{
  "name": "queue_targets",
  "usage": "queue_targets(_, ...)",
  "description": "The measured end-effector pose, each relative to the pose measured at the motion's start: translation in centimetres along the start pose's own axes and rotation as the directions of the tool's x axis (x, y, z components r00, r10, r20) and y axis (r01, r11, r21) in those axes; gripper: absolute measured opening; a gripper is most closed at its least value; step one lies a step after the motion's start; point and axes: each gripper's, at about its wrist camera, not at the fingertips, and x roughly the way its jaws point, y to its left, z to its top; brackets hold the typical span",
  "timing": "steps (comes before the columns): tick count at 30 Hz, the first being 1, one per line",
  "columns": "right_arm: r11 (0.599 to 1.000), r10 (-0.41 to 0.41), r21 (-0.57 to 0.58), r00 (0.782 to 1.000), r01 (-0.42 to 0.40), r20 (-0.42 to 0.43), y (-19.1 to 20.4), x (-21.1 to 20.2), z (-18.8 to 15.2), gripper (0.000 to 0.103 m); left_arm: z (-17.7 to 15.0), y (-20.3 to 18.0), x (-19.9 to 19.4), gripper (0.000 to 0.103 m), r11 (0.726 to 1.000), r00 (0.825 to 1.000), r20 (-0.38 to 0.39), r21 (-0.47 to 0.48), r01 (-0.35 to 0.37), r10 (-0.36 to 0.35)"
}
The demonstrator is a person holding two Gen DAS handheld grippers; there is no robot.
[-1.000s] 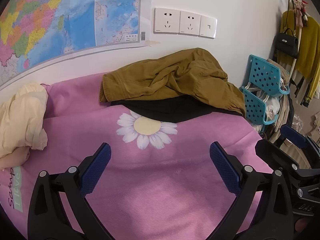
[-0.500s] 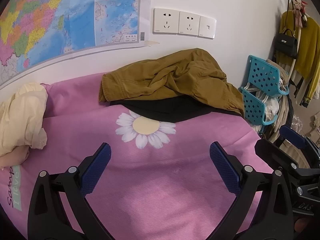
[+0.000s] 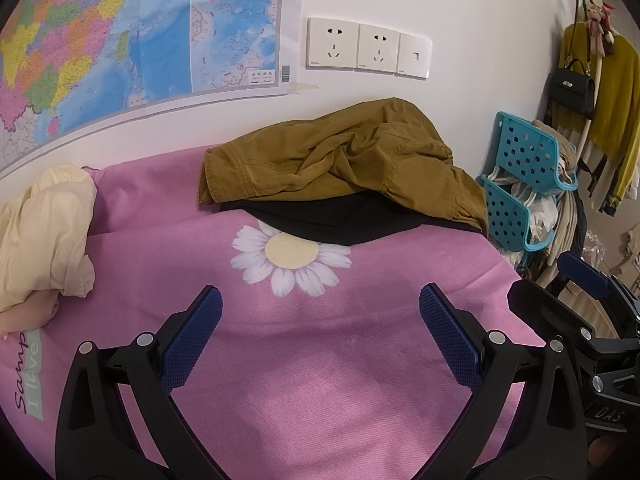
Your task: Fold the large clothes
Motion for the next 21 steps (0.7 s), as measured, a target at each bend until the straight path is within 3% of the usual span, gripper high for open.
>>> queue_targets(21,1.0,0.003,0.002,1.0,-0.003,-0.001,-0.05,-0.07,-0.03,0.097,-0.08,-0.21,-0.18,0.097,1.0,1.0,0.001,-0.003,-0.001,0.001)
